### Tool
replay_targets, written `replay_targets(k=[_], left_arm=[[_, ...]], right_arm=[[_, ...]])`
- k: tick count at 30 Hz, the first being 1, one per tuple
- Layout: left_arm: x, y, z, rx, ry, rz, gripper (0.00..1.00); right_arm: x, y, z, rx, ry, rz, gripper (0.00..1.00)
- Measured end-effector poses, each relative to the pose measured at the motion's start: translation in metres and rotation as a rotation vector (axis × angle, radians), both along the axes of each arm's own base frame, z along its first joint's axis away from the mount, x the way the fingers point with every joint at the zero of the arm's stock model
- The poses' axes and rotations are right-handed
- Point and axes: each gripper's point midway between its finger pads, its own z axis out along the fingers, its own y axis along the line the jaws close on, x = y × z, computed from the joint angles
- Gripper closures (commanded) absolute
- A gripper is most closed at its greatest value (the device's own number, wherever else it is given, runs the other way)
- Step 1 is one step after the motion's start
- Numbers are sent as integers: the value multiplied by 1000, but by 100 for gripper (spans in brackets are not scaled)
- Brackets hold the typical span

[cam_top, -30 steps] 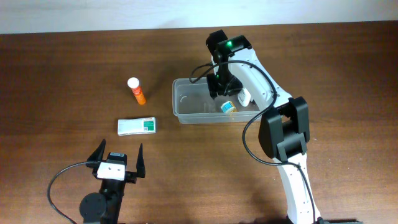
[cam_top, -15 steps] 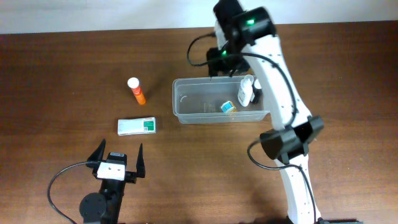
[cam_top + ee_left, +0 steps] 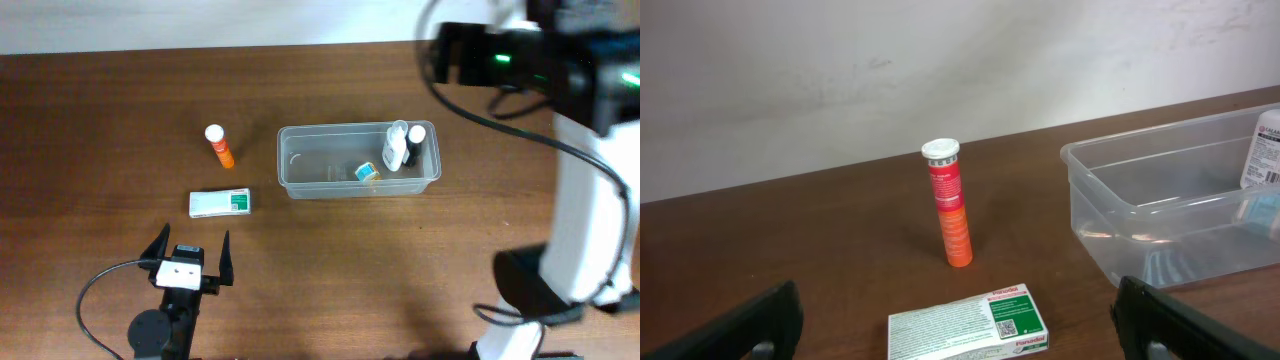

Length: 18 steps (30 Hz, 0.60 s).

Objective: Pack container
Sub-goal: 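Raise the right gripper and retract it to the right side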

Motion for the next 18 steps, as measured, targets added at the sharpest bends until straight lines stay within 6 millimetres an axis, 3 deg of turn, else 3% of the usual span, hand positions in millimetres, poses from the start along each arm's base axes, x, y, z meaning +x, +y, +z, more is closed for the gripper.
replay_targets(k=[3, 7, 10, 15, 18], left_arm=[[0, 0, 0, 0, 0, 0, 1], [0, 0, 0, 0, 0, 0, 0], [0, 0, 0, 0, 0, 0, 1], [0, 0, 0, 0, 0, 0, 0], [0, 0, 0, 0, 0, 0, 1]], right_arm=[[-14, -37, 5, -9, 2, -97, 2], [-24, -84, -12, -17, 75, -227, 2], [-25, -112, -41, -15, 180, -301, 2], [-28, -142, -93, 1, 353, -378, 2], [-28, -153, -114, 10, 408, -406, 2]])
